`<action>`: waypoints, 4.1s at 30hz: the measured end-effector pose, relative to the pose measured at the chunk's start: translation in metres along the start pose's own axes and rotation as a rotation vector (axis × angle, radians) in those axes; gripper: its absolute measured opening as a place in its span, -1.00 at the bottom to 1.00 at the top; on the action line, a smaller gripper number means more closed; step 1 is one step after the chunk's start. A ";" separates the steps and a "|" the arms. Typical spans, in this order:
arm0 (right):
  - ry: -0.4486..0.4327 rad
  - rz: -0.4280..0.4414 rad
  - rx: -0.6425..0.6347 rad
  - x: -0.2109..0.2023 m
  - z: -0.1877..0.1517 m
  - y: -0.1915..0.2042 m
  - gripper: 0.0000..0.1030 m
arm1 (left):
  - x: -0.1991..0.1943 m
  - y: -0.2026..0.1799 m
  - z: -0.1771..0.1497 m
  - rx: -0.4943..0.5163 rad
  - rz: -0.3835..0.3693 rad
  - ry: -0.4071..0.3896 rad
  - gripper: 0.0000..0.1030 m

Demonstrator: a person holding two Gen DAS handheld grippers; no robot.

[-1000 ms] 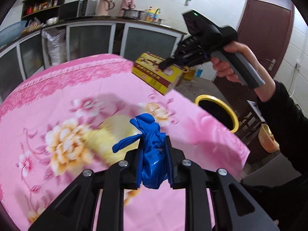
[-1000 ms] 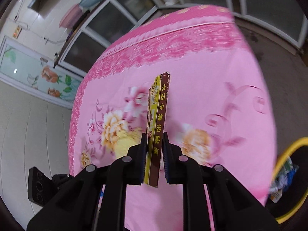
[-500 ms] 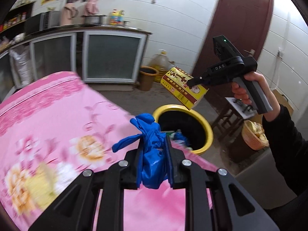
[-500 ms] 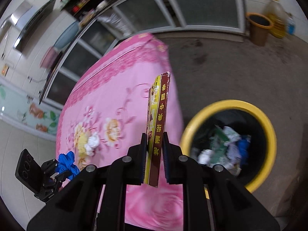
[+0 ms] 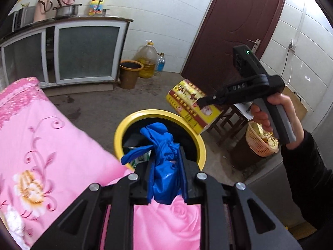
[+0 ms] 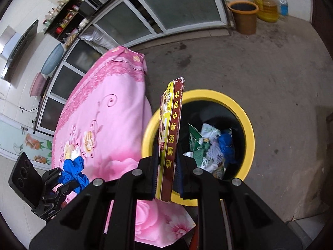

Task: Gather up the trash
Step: 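Carry the blue glove and yellow box over the bin and open both tools, then swing both tools back toward the table, then grasp the yellow glove with the left tool while the right tool grasps the white tissue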

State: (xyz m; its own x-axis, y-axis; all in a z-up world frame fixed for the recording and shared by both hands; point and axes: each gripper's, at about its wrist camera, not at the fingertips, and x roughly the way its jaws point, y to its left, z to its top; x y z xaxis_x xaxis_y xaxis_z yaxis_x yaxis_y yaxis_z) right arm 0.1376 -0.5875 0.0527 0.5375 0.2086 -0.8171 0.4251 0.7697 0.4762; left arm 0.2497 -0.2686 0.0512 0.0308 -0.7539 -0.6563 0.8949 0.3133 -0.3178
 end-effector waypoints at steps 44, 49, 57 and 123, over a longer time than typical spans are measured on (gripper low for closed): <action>0.128 -0.002 0.161 0.078 0.001 -0.075 -0.15 | 0.076 0.001 0.028 -0.102 0.103 0.002 0.78; 0.112 0.036 0.127 0.067 -0.005 -0.058 -0.15 | 0.030 0.008 0.012 -0.085 0.123 -0.049 0.79; 0.160 0.103 -0.023 0.074 -0.021 0.018 -0.12 | -0.059 0.030 -0.043 0.012 0.260 -0.066 0.84; 0.492 0.229 -0.350 0.279 -0.047 0.370 -0.84 | -0.174 0.235 -0.160 -0.065 0.313 0.148 -0.90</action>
State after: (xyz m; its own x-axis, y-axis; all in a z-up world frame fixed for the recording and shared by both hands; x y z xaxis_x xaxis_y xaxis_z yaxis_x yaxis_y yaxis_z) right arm 0.4106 -0.2163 -0.0140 0.1541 0.5795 -0.8003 0.0317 0.8066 0.5902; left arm 0.3831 0.0282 -0.0187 0.2304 -0.5250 -0.8193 0.8216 0.5561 -0.1253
